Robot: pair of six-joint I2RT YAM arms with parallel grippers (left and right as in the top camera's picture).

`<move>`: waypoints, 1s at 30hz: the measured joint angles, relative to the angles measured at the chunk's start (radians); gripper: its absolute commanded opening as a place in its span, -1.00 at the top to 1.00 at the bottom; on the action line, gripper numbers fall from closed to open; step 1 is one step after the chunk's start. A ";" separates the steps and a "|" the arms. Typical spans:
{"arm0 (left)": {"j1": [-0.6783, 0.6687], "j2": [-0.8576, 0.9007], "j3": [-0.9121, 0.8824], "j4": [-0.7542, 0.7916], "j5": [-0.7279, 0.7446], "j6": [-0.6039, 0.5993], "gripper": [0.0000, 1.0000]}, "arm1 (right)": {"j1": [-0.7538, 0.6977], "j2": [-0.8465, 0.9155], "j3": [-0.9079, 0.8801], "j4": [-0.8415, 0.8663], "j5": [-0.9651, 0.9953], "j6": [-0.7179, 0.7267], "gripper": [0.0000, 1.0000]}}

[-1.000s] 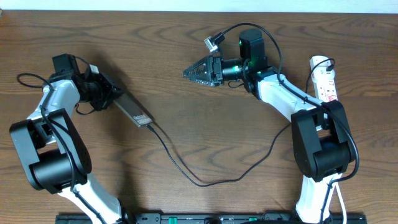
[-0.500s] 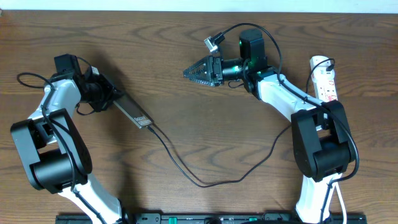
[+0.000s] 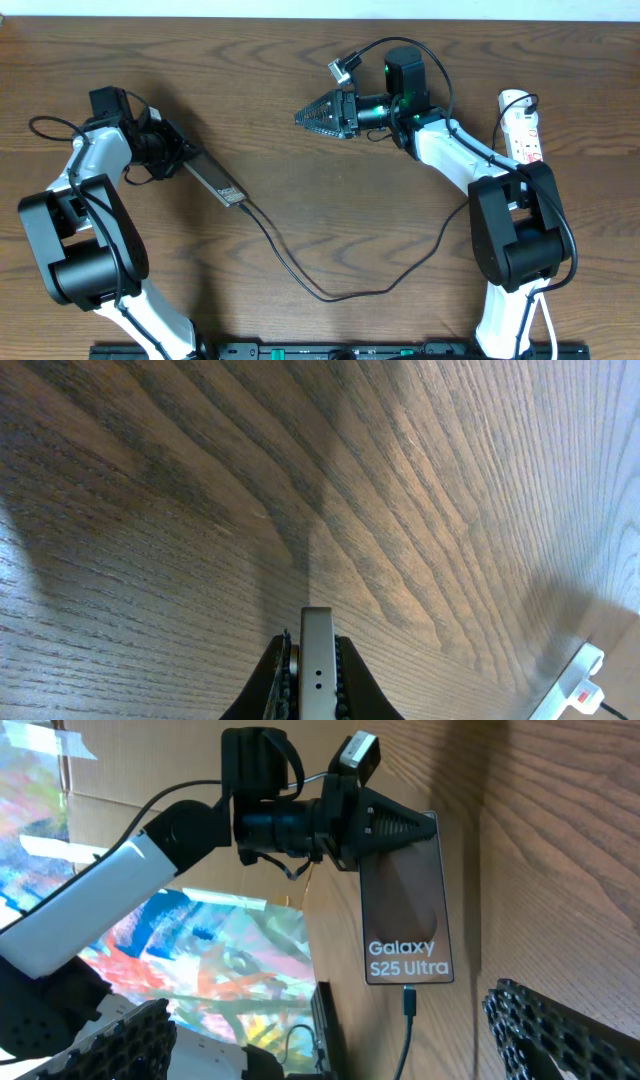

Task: Plug charger to phone and switch on socket
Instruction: 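Lower the cabled phone flat onto the table with the left gripper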

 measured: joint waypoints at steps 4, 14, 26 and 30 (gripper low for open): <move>-0.001 0.000 0.000 0.000 -0.010 0.000 0.85 | 0.000 0.000 0.000 0.000 0.000 0.000 -0.99; -0.001 0.000 -0.032 0.001 -0.027 0.000 0.85 | 0.000 0.000 0.000 0.000 0.000 0.000 -0.98; -0.001 0.000 -0.033 0.001 -0.040 0.000 0.85 | 0.000 0.000 0.000 0.000 0.000 0.000 -0.99; -0.001 0.000 -0.041 0.003 -0.044 -0.001 0.85 | 0.000 0.000 0.000 0.000 0.000 0.000 -0.98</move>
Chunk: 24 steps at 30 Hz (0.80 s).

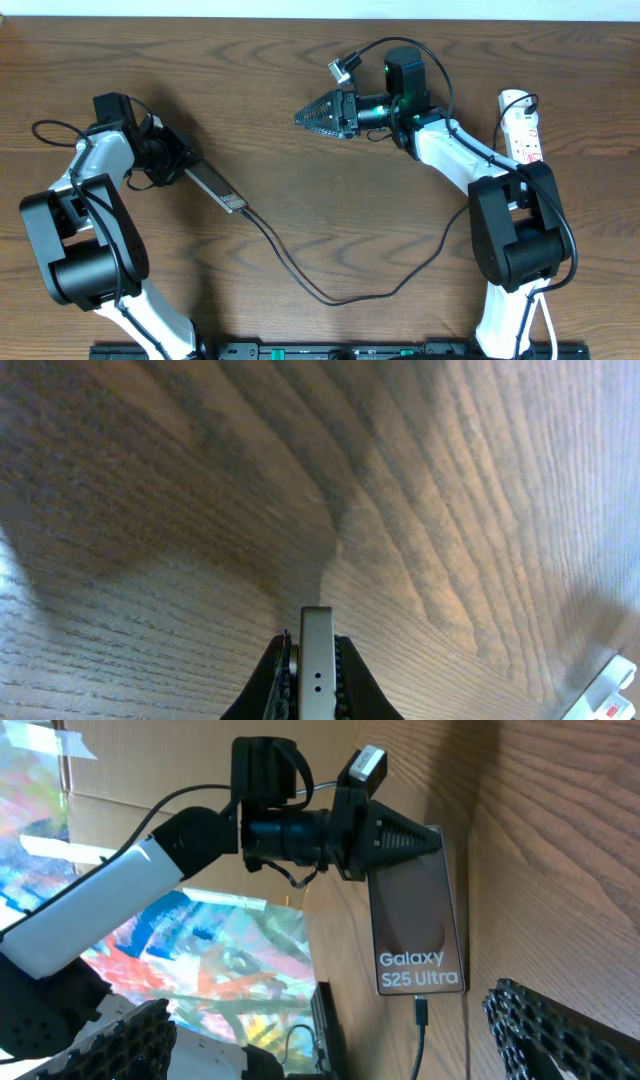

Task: Plug charger to phone and switch on socket
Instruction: 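Lower the cabled phone flat onto the table with the left gripper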

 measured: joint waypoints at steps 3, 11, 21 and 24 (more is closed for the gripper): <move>0.000 0.000 -0.016 0.000 0.000 -0.002 0.85 | 0.000 0.000 0.000 0.000 0.000 -0.002 -0.98; 0.000 0.000 -0.022 0.001 0.000 -0.007 0.85 | 0.000 0.000 0.000 0.000 0.000 -0.007 -0.99; 0.000 0.000 -0.022 0.000 0.000 -0.007 0.85 | 0.000 0.000 0.000 0.000 0.000 -0.007 -0.99; 0.000 0.000 -0.022 0.000 -0.001 -0.008 0.85 | 0.000 0.000 0.000 0.000 0.000 -0.007 -0.98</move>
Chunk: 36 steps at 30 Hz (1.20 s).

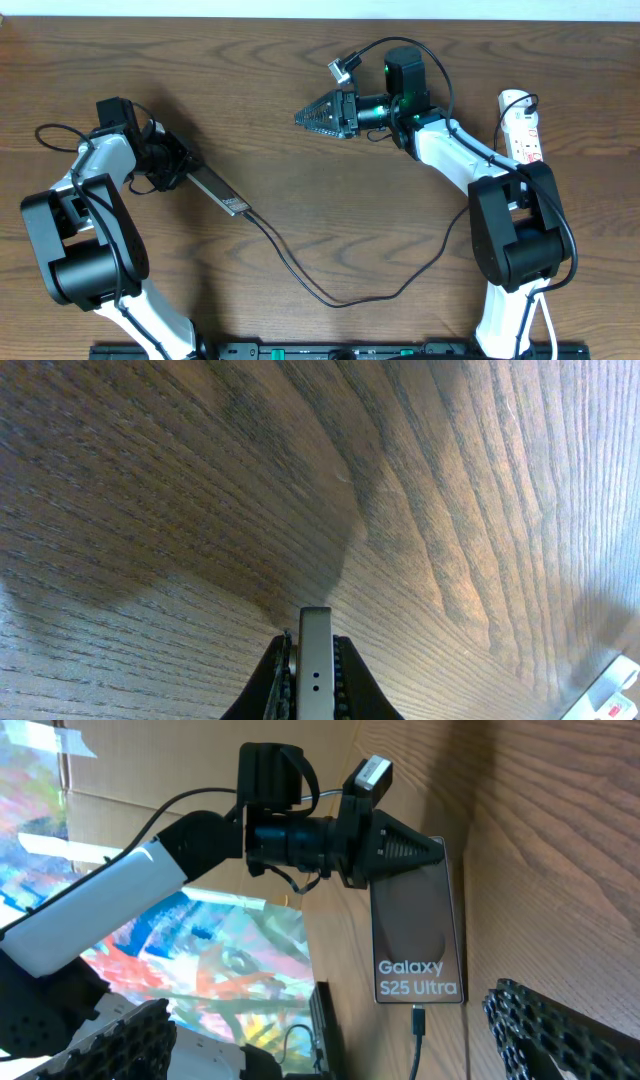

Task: Plug charger to phone and switch on socket
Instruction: 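Lower the cabled phone flat onto the table with the left gripper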

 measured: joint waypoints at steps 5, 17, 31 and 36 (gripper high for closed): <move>0.000 0.027 0.000 0.000 0.002 -0.023 0.85 | 0.000 0.000 0.000 0.000 0.000 0.000 -0.99; 0.001 0.034 0.000 0.008 0.027 -0.030 0.85 | 0.000 0.000 0.000 0.000 0.000 0.000 -0.99; 0.001 0.034 0.000 0.006 0.026 -0.030 0.74 | 0.000 0.000 0.000 0.000 0.000 0.000 -0.98; 0.001 0.034 0.000 0.004 0.029 -0.031 0.71 | 0.000 0.000 0.000 0.000 0.000 0.000 -0.98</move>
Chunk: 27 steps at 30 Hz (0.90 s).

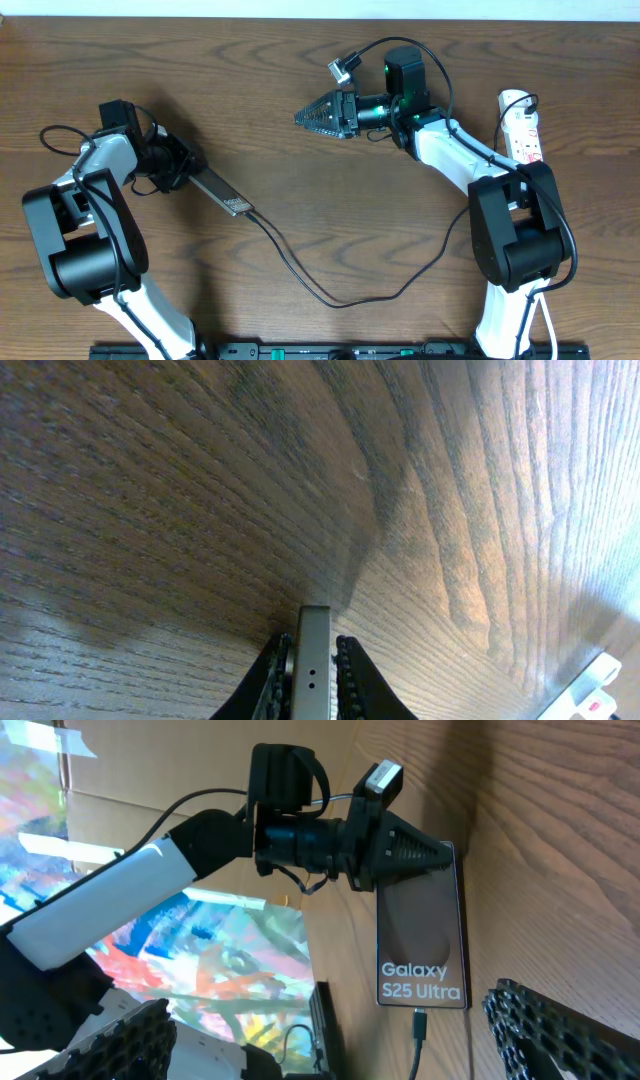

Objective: Plug charger to phone and switch on socket

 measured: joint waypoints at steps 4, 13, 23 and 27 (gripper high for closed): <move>0.000 0.000 0.000 0.000 0.006 0.001 0.52 | 0.000 0.000 0.000 0.000 0.000 0.000 -0.98; 0.000 0.000 0.002 -0.001 0.029 0.000 0.40 | 0.000 0.000 0.000 0.000 0.000 0.000 -0.98; 0.000 0.000 0.003 -0.023 0.046 0.000 0.27 | 0.000 0.000 0.000 0.000 0.000 0.000 -0.98; 0.000 0.000 0.003 -0.024 0.047 0.000 0.27 | 0.000 0.000 0.000 0.000 0.000 0.000 -0.98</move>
